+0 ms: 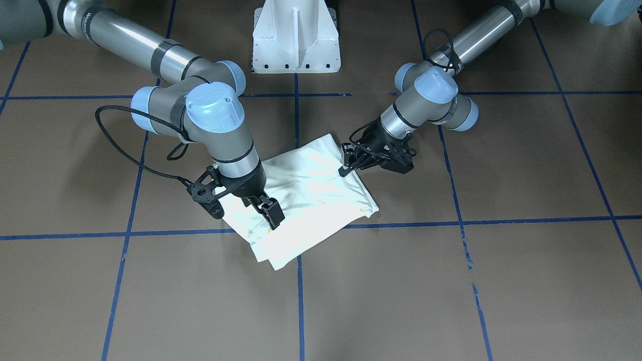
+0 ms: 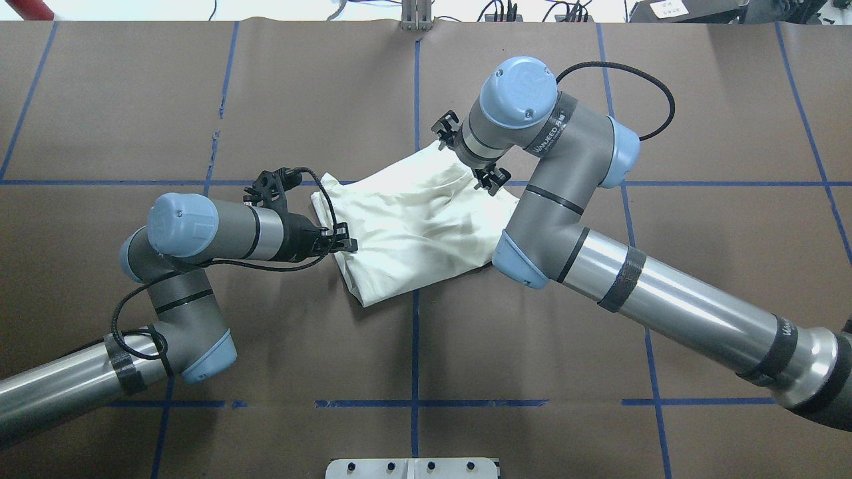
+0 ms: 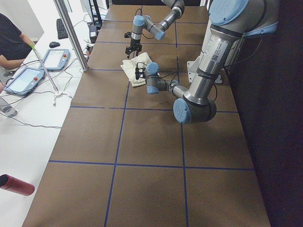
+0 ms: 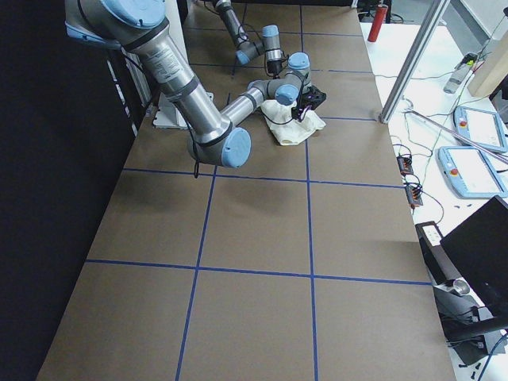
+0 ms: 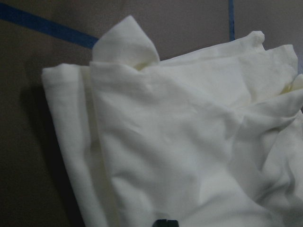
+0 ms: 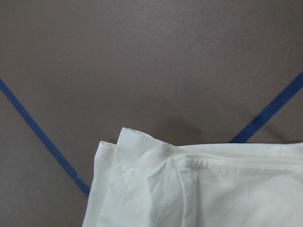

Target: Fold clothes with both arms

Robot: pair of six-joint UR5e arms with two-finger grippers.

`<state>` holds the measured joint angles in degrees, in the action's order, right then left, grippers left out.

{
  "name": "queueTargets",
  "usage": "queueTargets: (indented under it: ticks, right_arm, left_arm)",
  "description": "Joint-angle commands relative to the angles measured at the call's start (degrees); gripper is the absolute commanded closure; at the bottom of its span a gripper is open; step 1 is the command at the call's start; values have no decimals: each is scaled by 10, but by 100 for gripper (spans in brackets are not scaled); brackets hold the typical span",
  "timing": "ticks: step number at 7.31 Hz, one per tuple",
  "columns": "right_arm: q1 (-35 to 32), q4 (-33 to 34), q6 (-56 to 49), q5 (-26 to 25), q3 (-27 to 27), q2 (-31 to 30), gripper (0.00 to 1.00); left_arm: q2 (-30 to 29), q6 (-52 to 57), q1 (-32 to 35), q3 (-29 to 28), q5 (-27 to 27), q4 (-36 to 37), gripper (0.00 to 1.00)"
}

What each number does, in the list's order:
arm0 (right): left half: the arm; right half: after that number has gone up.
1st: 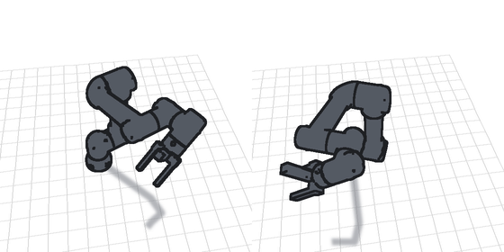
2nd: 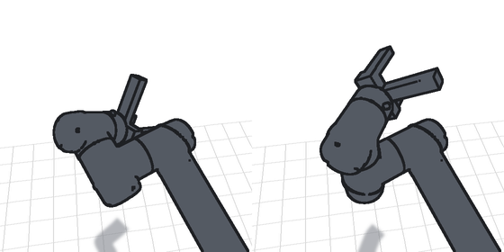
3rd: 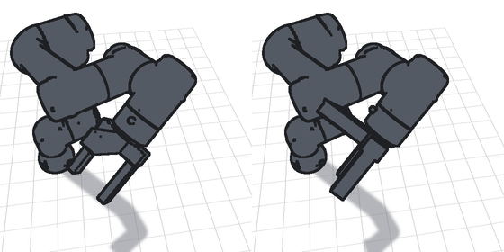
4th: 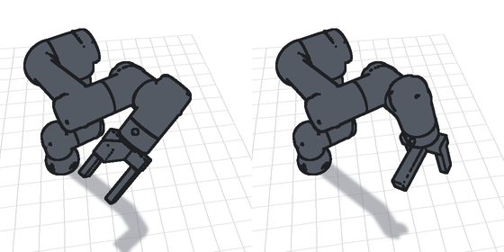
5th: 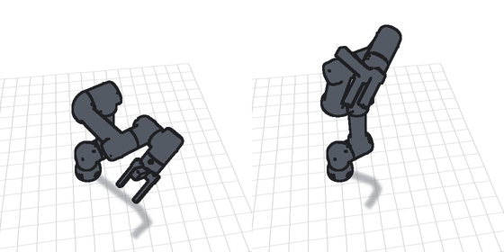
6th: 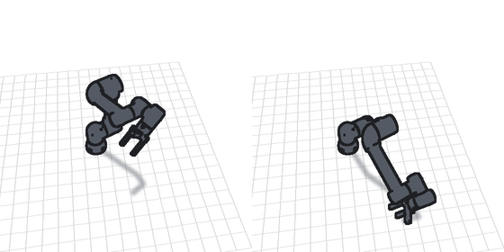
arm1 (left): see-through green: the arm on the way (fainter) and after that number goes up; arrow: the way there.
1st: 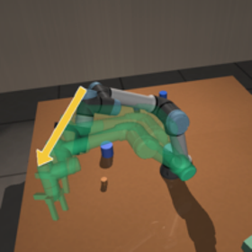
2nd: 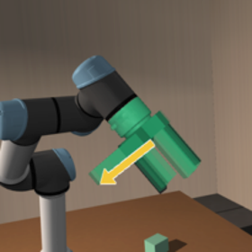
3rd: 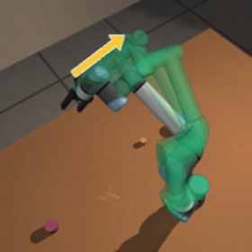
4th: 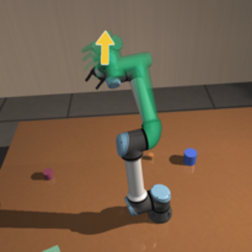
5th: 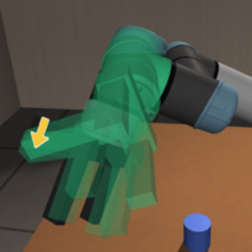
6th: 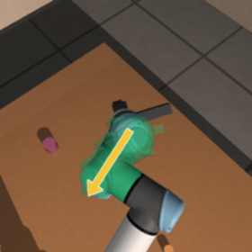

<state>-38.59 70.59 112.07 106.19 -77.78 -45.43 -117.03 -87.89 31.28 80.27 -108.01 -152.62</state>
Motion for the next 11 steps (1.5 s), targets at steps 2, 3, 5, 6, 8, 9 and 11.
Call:
queueTargets:
  ticks: [2,3,5,6,8,9,11]
  right_arm:
    - [-3,-1,-8,1,-2,0,0]
    - [-9,0,-10,4,-3,-2,0]
    - [-26,3,-47,13,-65,-59,0]
    - [-44,7,-97,33,-119,-109,0]
    - [-82,6,-207,73,-194,-211,0]
    - [-111,6,-266,101,-214,-254,0]
    - [-174,1,-407,135,-243,-337,0]
  left_arm:
    - [71,0,-11,86,1,22,100]
    - [93,0,-12,119,0,28,100]
    - [124,5,-3,169,-3,63,100]
    - [145,66,25,175,-19,70,100]
    - [195,212,138,177,-95,73,100]
    - [233,302,209,178,-140,73,100]
    - [299,457,303,175,-175,73,100]
